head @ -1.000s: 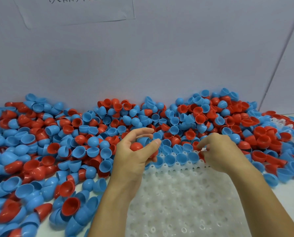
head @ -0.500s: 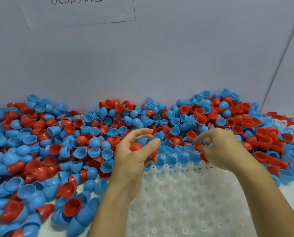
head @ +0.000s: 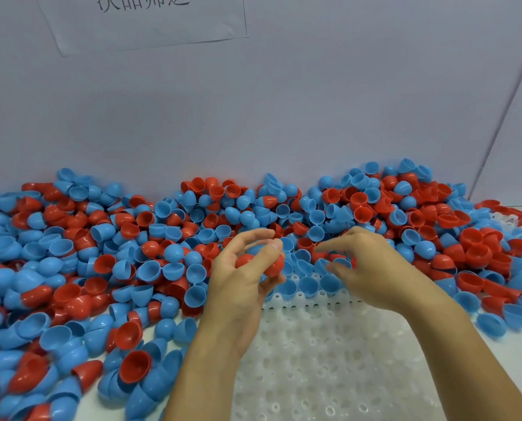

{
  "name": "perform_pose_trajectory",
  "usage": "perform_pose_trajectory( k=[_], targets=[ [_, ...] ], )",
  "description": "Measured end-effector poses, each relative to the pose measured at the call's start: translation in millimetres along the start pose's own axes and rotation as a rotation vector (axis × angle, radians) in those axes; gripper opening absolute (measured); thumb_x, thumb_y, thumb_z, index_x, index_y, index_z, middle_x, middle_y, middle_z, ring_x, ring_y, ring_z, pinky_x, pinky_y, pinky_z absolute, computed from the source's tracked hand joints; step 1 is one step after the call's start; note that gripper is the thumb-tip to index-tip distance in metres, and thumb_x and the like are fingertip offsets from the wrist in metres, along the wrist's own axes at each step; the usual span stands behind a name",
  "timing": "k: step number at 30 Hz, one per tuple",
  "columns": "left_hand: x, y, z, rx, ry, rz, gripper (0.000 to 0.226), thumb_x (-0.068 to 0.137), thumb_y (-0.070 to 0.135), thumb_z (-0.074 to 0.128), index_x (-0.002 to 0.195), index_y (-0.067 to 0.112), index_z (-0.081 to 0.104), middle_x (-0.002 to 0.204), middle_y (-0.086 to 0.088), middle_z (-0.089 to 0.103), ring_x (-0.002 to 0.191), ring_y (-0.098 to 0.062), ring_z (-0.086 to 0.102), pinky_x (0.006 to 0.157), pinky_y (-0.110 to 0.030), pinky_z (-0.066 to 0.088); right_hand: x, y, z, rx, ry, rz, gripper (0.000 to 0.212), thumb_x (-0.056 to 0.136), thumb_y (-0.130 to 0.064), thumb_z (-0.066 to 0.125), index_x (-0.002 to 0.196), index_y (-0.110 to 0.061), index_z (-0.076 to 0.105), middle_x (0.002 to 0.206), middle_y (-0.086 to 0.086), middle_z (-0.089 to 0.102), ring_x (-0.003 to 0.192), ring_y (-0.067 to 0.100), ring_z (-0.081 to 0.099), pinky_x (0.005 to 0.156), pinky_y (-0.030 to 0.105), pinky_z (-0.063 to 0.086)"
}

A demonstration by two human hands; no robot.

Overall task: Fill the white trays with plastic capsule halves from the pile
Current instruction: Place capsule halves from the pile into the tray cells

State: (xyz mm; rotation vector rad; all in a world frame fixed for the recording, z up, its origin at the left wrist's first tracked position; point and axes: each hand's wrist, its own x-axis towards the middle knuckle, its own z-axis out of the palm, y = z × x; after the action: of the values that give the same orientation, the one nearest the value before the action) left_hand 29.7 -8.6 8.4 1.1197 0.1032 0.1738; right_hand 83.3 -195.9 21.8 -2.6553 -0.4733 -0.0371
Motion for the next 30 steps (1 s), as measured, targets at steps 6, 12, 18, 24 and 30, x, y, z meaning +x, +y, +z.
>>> perform_pose_trajectory(
  k=[6, 12, 18, 24, 30],
  targets=[
    [1, 6, 0, -0.168, 0.067, -0.061, 0.033, 0.070, 0.031, 0.073, 0.097, 0.012, 0.071, 0.085, -0.004, 0.073, 0.077, -0.016, 0.073, 0.057, -0.023, 0.057, -7, -31, -22, 0.329, 0.032, -0.131, 0.015, 0.092, -0.036, 0.065, 0.105, -0.040, 0.071, 0.086, -0.011, 0.071, 0.080, 0.003, 0.068, 0.076, 0.023, 0.057],
    [2, 0, 4, -0.029, 0.045, -0.041, 0.024, 0.095, 0.035, 0.062, 0.081, 0.020, 0.074, 0.091, -0.008, 0.076, 0.085, -0.020, 0.072, 0.074, -0.035, 0.055, -10, -72, -8, 0.493, -0.085, -0.234, 0.020, 0.088, -0.043, 0.067, 0.103, -0.032, 0.075, 0.086, -0.014, 0.075, 0.079, 0.003, 0.072, 0.079, 0.029, 0.060],
    [3, 1, 5, -0.031, 0.104, -0.050, 0.032, 0.102, 0.034, 0.050, 0.102, 0.008, 0.069, 0.104, -0.012, 0.076, 0.098, -0.027, 0.073, 0.086, -0.040, 0.053, -7, -72, -2, 0.656, 0.029, -0.178, 0.018, 0.089, -0.020, 0.073, 0.101, -0.034, 0.074, 0.088, -0.013, 0.074, 0.080, 0.003, 0.071, 0.078, 0.021, 0.058],
    [3, 5, 2, -0.172, 0.185, -0.113, 0.026, 0.093, 0.013, 0.062, 0.069, 0.013, 0.071, 0.072, -0.005, 0.065, 0.062, -0.010, 0.060, 0.051, -0.021, 0.050, -7, -62, -5, 0.660, 0.018, -0.131, 0.032, 0.089, -0.018, 0.073, 0.110, -0.042, 0.070, 0.104, -0.021, 0.070, 0.096, 0.001, 0.067, 0.089, 0.023, 0.054],
    [1, 7, 5, -0.235, 0.072, -0.129, 0.013, 0.094, 0.024, 0.065, 0.092, 0.013, 0.072, 0.080, -0.003, 0.065, 0.064, -0.009, 0.058, 0.052, -0.020, 0.050, -5, -58, -5, 0.639, 0.055, -0.140, 0.045, 0.087, 0.005, 0.068, 0.102, -0.038, 0.071, 0.104, -0.018, 0.072, 0.099, -0.006, 0.064, 0.083, 0.013, 0.054]
  ],
)
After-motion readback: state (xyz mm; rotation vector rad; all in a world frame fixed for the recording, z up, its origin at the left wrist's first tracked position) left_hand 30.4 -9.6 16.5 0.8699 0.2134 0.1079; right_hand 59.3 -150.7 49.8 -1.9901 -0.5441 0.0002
